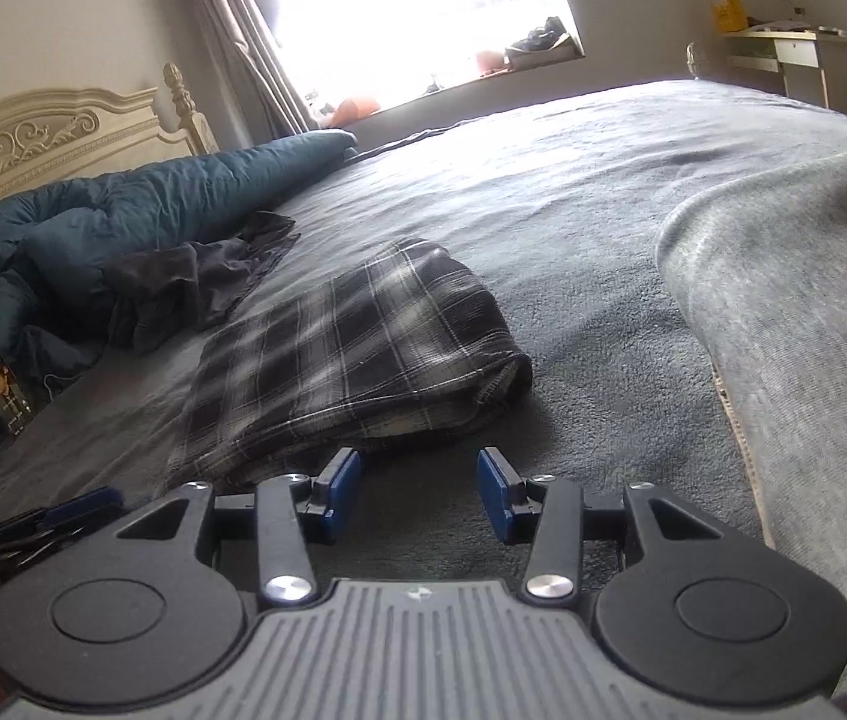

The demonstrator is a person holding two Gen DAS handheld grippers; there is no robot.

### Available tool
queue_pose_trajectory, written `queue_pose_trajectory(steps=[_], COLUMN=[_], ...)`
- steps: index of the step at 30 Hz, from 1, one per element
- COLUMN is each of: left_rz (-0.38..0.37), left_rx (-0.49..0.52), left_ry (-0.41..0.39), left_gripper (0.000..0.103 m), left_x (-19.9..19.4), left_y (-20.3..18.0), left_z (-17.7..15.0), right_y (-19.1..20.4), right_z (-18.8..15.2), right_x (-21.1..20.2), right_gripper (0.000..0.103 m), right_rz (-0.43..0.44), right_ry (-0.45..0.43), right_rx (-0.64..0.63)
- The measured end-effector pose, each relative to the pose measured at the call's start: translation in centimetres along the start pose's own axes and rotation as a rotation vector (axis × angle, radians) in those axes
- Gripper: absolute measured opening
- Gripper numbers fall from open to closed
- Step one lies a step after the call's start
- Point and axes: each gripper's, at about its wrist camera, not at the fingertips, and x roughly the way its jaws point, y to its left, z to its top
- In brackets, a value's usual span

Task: Fold clothes
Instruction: 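Open the left gripper and pull it back from the folded shirt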

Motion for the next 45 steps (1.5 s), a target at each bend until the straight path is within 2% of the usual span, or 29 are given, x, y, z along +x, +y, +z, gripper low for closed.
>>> queue_pose_trajectory(steps=[3,6,8,12,14,18,21,25,28,30,33,36,37,41,45], left_rz=[-0.02,-0.146,-0.192,-0.109,-0.07,-0.07,-0.125,-0.256,-0.232,-0.197,-0.121,-0.102,-0.103,-0.181,-0.312], left_rx=[-0.005,0.017,0.046,0.059,0.039,0.055,0.069,0.002,0.017,0.009,0.057,0.064,0.071,0.072,0.023], left_ry=[0.052,0.035,0.015,-0.052,-0.053,-0.009,-0.001,0.057,0.013,-0.044,-0.082,0.004,-0.002,-0.028,0.027], left_gripper=[0.059,0.06,0.06,0.061,0.061,0.06,0.061,0.06,0.06,0.06,0.061,0.061,0.061,0.061,0.06], left_x=[0.8,-1.1,-2.3,-2.4,-0.9,1.2,0.1,-0.8,-1.8,-2.1,-0.9,1.6,1.4,-0.4,-0.8], left_y=[0.1,-1.0,-1.6,-1.0,0.0,0.2,-0.3,0.2,0.4,1.0,1.1,1.2,1.1,0.6,0.6], left_z=[-1.0,-2.0,-2.3,-1.5,-1.0,-1.2,-1.7,-2.7,-2.6,-2.0,-1.2,-1.6,-1.7,-2.1,-3.1], right_y=[0.6,1.1,1.2,0.9,0.8,1.3,1.4,1.1,1.4,1.7,2.0,2.4,2.5,2.8,2.4], right_z=[-0.1,-0.2,-0.2,-0.1,-0.2,-0.6,-0.6,-0.3,-0.1,0.1,0.2,0.3,0.3,-0.1,-0.2], right_x=[-0.4,-0.9,-1.0,-0.6,-0.3,0.0,0.1,0.6,0.9,0.9,1.2,1.4,1.4,1.1,1.4], right_gripper=[0.046,0.047,0.048,0.048,0.048,0.048,0.048,0.048,0.048,0.048,0.048,0.048,0.048,0.048,0.048], right_rz=[0.01,0.003,-0.018,-0.029,-0.023,-0.021,-0.031,-0.045,-0.053,-0.052,-0.047,-0.037,-0.032,-0.041,-0.056], right_ry=[-0.007,-0.012,-0.009,0.0,0.007,0.024,0.029,0.035,0.033,0.023,0.023,0.024,0.025,0.025,0.037], right_rx=[-0.002,-0.034,-0.053,-0.037,-0.023,-0.026,-0.04,-0.036,-0.048,-0.059,-0.061,-0.056,-0.052,-0.082,-0.073])
